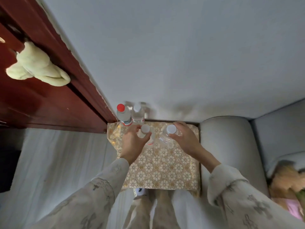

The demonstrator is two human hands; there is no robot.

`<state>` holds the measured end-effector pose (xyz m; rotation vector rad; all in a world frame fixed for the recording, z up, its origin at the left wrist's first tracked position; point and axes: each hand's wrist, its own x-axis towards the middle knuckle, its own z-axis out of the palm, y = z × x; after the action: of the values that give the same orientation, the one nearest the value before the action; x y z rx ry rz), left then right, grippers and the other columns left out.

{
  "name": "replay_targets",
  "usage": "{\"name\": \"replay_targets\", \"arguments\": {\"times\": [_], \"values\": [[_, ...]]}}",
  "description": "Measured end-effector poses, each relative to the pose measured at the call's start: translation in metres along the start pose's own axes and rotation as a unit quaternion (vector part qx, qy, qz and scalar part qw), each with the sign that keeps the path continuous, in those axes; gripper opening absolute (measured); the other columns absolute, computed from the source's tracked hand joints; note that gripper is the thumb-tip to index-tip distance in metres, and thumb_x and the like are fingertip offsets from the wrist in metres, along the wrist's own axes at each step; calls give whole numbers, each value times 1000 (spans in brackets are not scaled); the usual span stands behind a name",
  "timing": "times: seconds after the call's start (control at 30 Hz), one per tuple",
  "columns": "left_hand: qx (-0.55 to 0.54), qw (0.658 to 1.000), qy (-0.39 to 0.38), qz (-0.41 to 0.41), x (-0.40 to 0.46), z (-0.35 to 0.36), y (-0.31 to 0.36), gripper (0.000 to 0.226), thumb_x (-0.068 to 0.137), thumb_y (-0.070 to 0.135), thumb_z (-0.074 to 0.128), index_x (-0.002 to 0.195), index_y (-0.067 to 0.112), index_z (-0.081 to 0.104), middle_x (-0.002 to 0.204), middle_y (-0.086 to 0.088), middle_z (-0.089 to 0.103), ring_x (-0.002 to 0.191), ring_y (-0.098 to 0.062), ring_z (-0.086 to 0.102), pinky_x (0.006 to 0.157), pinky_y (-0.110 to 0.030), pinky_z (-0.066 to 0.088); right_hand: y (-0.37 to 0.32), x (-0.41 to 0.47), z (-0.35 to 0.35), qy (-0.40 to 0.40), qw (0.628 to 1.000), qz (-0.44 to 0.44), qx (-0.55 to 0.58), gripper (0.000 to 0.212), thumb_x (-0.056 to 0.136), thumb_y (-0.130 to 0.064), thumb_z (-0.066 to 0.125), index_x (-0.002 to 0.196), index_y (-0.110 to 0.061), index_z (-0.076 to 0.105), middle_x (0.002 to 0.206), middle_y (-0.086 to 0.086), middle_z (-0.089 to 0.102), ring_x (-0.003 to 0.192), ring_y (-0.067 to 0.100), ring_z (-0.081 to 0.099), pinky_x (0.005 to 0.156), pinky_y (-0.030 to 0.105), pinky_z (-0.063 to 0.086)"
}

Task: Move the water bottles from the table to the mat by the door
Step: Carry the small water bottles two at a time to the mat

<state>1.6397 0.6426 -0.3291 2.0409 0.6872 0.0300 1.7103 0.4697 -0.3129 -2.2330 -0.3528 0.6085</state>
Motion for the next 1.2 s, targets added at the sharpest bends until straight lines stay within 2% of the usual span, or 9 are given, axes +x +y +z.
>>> {"name": "replay_targets", "arguments": {"times": [0.2,0.37,0.5,0.63,0.77,0.93,1.0,1.1,1.2], "values": [[2,999,18,-32,52,34,2,43,77,24,69,112,6,53,112,-11,61,103,-23,56,84,-32,46,23,64,-7,-53,998,-15,11,30,86,-21,57,115,-14,53,114,-3,45,102,8,44,80,11,30],[-7,999,32,-44,78,54,5,38,77,21,68,110,9,52,103,-2,57,93,-14,51,78,-27,39,42,96,-6,-75,997,-19,-11,36,84,-15,60,119,-13,53,112,2,36,107,15,38,104,27,24],[-8,998,48,-42,92,67,9,37,78,22,67,110,9,52,112,-7,55,93,-14,49,80,-27,39,49,110,-1,-73,997,-11,9,39,83,-13,61,121,-17,53,109,2,34,104,16,38,99,24,23],[6,997,56,-46,102,81,11,37,81,23,63,112,7,51,116,-10,53,93,-14,48,80,-27,39,55,117,5,-58,998,-16,21,41,83,-10,61,123,-13,51,109,3,33,104,16,38,95,16,24],[31,995,51,-80,110,88,5,40,83,23,62,115,3,50,120,-15,53,101,-23,52,88,-33,42,59,122,10,-61,997,0,51,44,86,-13,57,129,-17,46,116,5,35,109,14,38,104,24,28],[18,994,52,-95,114,91,5,40,84,18,60,118,1,48,121,-17,51,104,-24,49,95,-36,41,51,127,10,-37,995,6,89,36,86,-13,56,122,-17,50,127,11,44,118,17,40,103,31,31],[8,994,44,-96,110,89,6,41,85,16,58,121,1,45,125,-16,48,107,-22,48,98,-36,41,48,127,9,-38,995,22,94,44,86,-12,56,129,-12,44,134,12,45,126,22,40,106,32,30],[-13,996,11,-90,100,86,8,46,85,13,57,127,4,41,131,-15,46,117,-27,47,103,-42,40,44,119,5,-68,990,42,119,59,87,-13,56,139,-10,27,146,10,35,135,22,31,110,34,25],[-20,996,-15,-87,89,77,13,51,84,15,58,130,6,39,130,-13,51,121,-28,47,104,-47,39,37,104,0,-83,988,51,123,67,86,-16,58,141,-11,20,148,8,31,136,20,30,111,38,26]]}}
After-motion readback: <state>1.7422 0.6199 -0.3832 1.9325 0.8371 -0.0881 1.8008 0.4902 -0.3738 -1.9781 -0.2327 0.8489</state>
